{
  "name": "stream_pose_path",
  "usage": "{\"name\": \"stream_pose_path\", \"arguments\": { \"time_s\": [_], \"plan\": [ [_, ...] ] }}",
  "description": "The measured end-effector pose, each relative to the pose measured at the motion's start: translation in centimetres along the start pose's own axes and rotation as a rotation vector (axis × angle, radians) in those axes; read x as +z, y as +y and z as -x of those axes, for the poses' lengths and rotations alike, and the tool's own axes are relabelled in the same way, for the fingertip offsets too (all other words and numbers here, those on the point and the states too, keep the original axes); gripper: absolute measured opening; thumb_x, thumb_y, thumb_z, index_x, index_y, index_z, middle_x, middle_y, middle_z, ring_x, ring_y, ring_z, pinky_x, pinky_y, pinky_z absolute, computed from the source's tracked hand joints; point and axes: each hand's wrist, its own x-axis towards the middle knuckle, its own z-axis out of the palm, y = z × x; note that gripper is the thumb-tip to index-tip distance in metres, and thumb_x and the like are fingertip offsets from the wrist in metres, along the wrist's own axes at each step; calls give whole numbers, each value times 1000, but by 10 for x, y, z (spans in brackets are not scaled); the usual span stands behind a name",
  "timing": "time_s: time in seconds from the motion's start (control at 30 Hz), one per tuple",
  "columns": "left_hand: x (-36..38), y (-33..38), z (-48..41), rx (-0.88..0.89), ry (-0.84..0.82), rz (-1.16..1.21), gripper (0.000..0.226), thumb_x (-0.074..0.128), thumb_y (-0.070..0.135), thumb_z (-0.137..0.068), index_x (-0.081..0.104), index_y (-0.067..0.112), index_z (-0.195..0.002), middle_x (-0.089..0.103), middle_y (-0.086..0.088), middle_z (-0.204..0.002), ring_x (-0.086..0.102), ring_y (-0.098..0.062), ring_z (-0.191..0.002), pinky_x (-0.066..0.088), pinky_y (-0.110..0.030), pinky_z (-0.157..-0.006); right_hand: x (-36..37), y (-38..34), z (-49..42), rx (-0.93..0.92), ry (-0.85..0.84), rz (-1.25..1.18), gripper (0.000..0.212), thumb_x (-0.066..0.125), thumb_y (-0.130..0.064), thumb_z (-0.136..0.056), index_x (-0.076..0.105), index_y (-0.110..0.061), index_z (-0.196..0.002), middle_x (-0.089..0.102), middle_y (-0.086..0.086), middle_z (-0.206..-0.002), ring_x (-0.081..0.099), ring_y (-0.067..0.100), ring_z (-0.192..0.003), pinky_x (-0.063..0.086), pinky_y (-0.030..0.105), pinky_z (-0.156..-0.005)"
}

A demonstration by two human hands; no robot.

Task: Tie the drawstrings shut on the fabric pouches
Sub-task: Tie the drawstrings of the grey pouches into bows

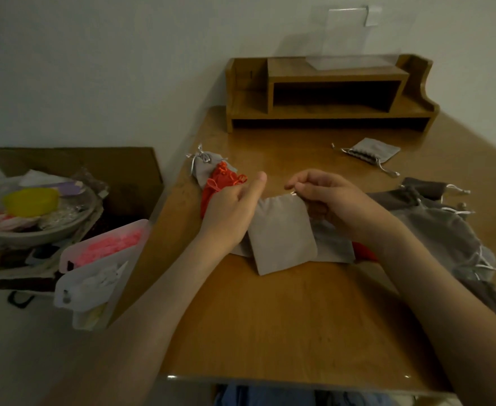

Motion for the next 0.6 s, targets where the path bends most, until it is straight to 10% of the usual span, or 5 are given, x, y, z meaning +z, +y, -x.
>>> {"name": "stream_pose_path", "arguments": {
  "time_s": [0.13,0.37,0.6],
  "plan": [
    [-3,0,-6,-55,22,263,21,53,25,-96,53,15,-78,46,10,-52,42,-4,-46,34,-20,-48,-7,6,-4,-42,102,102,13,48,-9,-97,59,-15,-100,52,-2,-71,47,7,-57,38,19,-51],
    [-16,-1,-15,-187,-91,945,8,48,10,-97,50,12,-89,33,9,-43,24,-3,-34,19,-16,-34,-19,16,-14,14,297,132,13,49,-5,-95,54,-17,-95,48,2,-74,42,11,-61,35,23,-55],
    [-10,-13,-15,-142,-203,243,19,48,23,-99,56,12,-112,39,9,-54,30,-1,-37,24,-15,-36,-24,24,-21,25,490,175,15,47,-4,-94,52,-17,-95,51,3,-80,45,12,-66,38,24,-58]
  ]
}}
